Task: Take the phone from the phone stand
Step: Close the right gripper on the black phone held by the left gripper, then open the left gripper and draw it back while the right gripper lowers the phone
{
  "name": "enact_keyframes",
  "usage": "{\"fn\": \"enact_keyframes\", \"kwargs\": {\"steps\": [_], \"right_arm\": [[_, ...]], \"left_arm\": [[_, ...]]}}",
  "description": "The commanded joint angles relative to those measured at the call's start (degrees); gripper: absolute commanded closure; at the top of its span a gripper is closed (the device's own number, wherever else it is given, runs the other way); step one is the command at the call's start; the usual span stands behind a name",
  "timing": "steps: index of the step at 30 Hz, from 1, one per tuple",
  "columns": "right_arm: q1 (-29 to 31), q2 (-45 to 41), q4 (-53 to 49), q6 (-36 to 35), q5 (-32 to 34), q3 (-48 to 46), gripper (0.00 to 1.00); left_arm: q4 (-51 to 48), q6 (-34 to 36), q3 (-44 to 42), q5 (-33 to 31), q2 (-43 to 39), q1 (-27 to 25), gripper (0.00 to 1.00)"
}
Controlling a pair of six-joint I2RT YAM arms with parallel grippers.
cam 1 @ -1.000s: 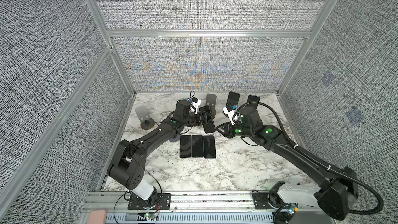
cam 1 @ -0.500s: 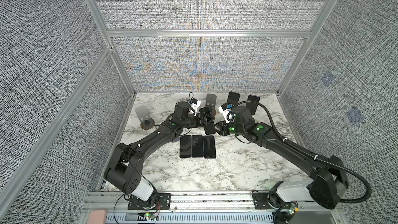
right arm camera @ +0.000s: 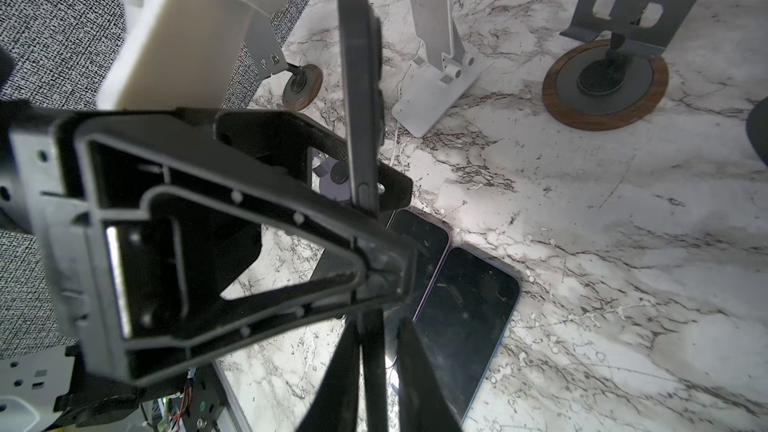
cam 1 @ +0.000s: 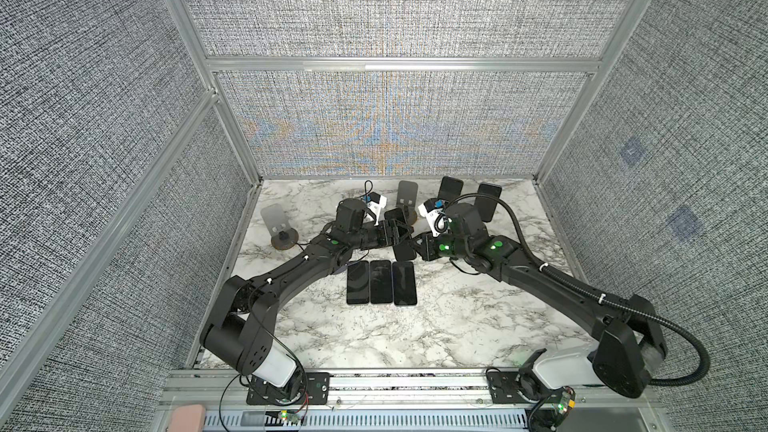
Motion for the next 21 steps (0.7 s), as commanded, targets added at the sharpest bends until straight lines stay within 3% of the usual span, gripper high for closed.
{"fn": "enact_keyframes", "kwargs": {"steps": [1,10,12,16,21], "right_arm": [[0.0,0.3,1.0,0.3,-0.3,0.2,0.84],[0.0,0.5,0.6,0.9,0.0,0.4,0.95],[0.0,0.6,0.6,1.0,0.0,0.5,0.98],[0.0,0.7,0.7,1.0,-0.3,0.5,1.00],[-0.1,0.7,0.4,0.9,-1.4,0.8,1.00]], "left_arm": [[3.4,-0.2,0.1,1.0,-0.6,-0.1,0.86],[3.3,0.5,-0.3,0.5,-1.2,-0.1,0.85],[3.3,0.7,-0.5,0.2,-1.6,-0.1,0.80],[3.3,0.8,-0.8,0.2,-2.0,-0.1,0.49],[2.4,2.0,-1.0,-1.3,-3.2,-0.1,0.21]]}}
